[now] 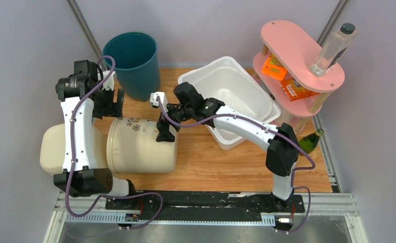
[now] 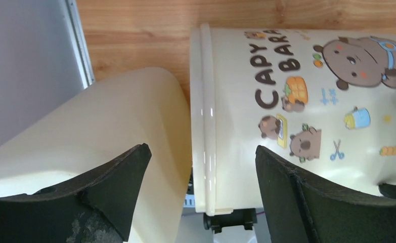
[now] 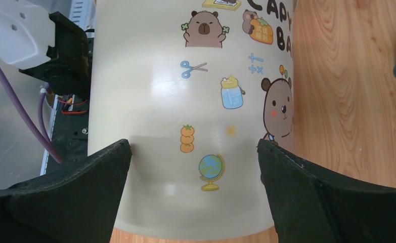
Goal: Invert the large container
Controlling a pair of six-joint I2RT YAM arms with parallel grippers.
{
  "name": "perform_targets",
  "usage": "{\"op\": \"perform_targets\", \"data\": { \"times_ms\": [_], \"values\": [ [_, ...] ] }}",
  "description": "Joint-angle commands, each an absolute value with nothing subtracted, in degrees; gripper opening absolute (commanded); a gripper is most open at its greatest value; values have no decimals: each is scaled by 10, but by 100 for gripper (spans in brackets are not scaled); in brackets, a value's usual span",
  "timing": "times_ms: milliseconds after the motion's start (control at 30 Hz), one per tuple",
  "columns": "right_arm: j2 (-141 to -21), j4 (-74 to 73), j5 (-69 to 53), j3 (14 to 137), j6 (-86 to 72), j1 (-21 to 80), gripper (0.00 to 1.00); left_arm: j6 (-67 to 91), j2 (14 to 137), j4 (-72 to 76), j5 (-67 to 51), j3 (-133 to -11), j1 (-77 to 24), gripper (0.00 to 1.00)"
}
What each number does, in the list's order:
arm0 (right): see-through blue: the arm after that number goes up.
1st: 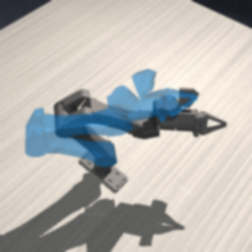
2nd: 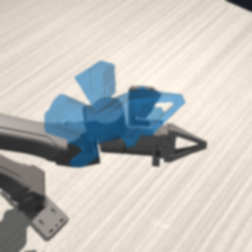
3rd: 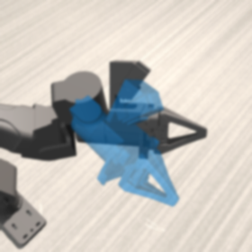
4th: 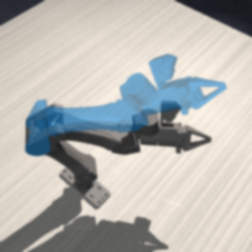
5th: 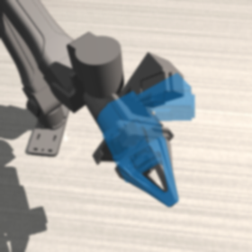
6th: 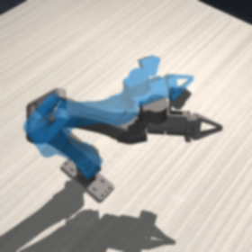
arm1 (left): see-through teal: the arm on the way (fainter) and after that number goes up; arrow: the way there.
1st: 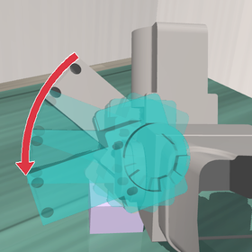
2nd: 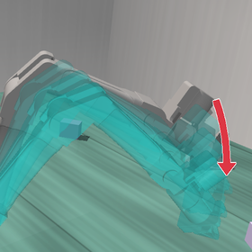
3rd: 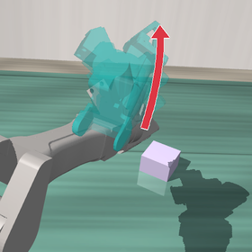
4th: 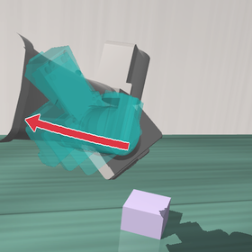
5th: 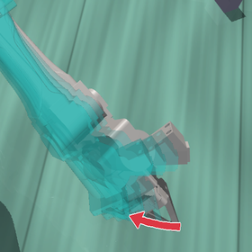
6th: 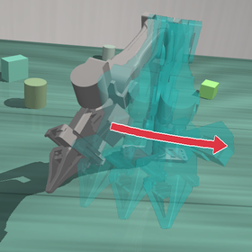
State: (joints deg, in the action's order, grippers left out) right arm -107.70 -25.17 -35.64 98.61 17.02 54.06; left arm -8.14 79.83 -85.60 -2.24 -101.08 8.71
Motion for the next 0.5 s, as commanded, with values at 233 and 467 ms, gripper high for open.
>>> {"op": "perform_targets", "data": {
  "times_ms": [233, 467],
  "values": [
    [-1045, -203, -293, 896, 59, 455, 100, -80, 821, -836, -142, -948, 88, 76],
    [-1014, -204, -297, 865, 60, 437, 100, -87, 857, -825, -134, -944, 82, 60]
  ]
}}
